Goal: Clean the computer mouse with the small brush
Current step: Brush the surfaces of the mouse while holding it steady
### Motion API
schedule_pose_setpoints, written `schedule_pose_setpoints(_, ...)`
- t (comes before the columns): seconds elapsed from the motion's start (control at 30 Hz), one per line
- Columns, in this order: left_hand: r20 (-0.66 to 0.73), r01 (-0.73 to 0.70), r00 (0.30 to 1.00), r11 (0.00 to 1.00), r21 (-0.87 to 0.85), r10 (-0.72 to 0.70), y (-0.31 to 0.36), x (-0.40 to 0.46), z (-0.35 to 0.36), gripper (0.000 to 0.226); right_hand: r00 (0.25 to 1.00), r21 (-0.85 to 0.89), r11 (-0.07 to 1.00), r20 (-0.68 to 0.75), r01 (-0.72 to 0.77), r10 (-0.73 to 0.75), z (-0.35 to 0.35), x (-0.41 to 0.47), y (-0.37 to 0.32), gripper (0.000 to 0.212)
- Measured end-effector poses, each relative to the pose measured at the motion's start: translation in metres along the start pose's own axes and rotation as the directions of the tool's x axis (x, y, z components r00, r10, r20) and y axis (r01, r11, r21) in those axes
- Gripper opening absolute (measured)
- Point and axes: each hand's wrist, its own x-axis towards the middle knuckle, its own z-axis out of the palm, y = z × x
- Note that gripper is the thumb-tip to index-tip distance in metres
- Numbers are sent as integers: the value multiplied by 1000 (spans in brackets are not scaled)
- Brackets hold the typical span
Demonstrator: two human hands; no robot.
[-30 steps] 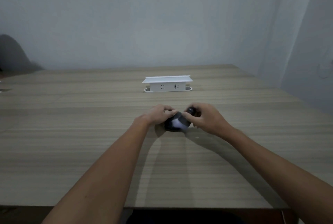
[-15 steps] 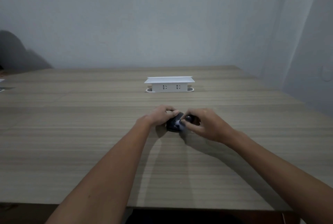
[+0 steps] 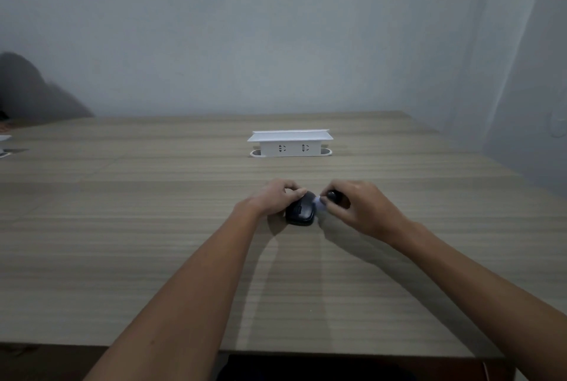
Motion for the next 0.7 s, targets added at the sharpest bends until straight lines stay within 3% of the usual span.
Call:
schedule_pose_setpoints(0.13,-5,21,1000,1000,17,-21,-2,0,-4,22,989,57,994,103,97,-102,5,-3,-17,11)
schedule_pose_setpoints(0.27,2,9,1000,993,116,-9,8,-2,-6,22,1000,-53,998,15,-20,21,0,0,-3,15)
schedule_pose_setpoints(0.37,26,-100,995,970,221,97,13,-4,-14,26,998,49,998,32,49,-51,-4,-4,-12,11)
schedule_pose_setpoints(0.47,116,-227,971,958,174,209,14,-3,-24,25,990,102,992,107,78,-89,-2,-8,-16,10)
schedule_pose_setpoints(0.6,334,-283,919,941,187,210,17,2,-37,68,999,44,999,47,-19,17,-3,-7,-1,23)
schedule_pose_setpoints(0.7,423,-324,885,911,254,197,17,4,-45,70,999,83,996,31,26,-28,-4,-8,-8,16)
